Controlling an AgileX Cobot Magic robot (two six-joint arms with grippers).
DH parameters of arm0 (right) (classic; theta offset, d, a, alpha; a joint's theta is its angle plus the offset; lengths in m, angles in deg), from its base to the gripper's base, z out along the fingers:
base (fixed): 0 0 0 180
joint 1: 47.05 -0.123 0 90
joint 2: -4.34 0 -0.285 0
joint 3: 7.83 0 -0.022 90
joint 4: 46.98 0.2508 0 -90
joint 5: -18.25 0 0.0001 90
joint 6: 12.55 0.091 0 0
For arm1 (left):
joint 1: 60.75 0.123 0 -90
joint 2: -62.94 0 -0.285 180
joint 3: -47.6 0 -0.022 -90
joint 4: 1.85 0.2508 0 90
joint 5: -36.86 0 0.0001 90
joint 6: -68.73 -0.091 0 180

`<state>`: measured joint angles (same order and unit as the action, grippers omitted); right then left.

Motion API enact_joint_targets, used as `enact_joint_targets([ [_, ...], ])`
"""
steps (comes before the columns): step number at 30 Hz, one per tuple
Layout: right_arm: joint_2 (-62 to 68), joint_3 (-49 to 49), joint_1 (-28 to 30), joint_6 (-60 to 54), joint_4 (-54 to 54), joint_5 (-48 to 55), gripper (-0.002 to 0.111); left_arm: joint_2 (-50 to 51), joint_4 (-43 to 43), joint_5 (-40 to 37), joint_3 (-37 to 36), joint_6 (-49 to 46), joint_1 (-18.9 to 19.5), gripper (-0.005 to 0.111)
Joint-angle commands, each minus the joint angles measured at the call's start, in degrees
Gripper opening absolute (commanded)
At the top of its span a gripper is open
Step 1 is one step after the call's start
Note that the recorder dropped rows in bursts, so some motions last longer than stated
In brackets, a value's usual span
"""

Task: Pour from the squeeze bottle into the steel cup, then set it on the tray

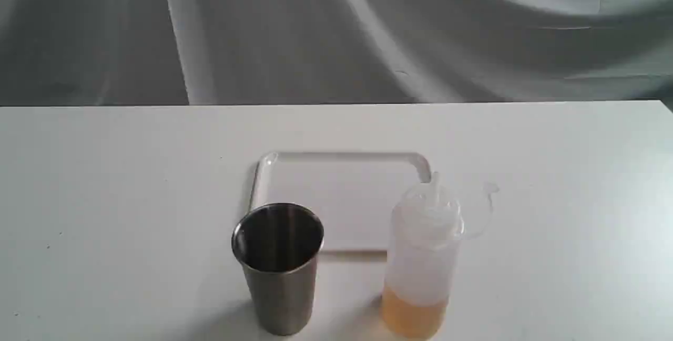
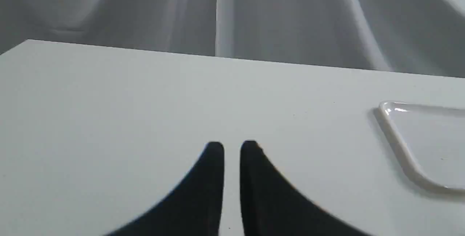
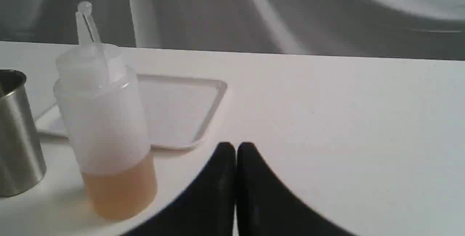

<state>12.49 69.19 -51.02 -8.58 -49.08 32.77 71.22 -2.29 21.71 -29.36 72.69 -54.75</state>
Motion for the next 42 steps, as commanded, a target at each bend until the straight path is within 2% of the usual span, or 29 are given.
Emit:
enact_joint_targets([
  [1, -0.36, 0.21, 0.47, -0.06, 0.20, -0.79, 0.000, 0.16, -0.23, -0.07, -0.25, 0.13, -0.28, 0.008],
  [19, -0.36, 0.21, 0.47, -0.06, 3.42, -2.37, 0.000, 0.16, -0.23, -0.07, -0.25, 0.13, -0.28, 0.008],
  [24, -0.36, 0.21, 0.47, -0.06, 10.05, -9.25, 0.000, 0.16, -0.23, -0.07, -0.25, 0.13, -0.28, 0.008],
  [29, -0.36, 0.21, 0.47, 0.62, 11.33, -14.05, 0.000, 0.16, -0.23, -0.07, -0.25, 0.13, -0.28, 0.008],
  [35, -0.36, 0.21, 0.47, 6.00, 23.20, -17.10, 0.000, 0.16, -0.23, -0.07, -0.25, 0.13, -0.28, 0.008],
  [42, -0.36, 0.21, 0.47, 6.00, 24.33, -16.98, 0.000, 0.16, -0.23, -0.07, -0.25, 0.13, -0.28, 0.008],
])
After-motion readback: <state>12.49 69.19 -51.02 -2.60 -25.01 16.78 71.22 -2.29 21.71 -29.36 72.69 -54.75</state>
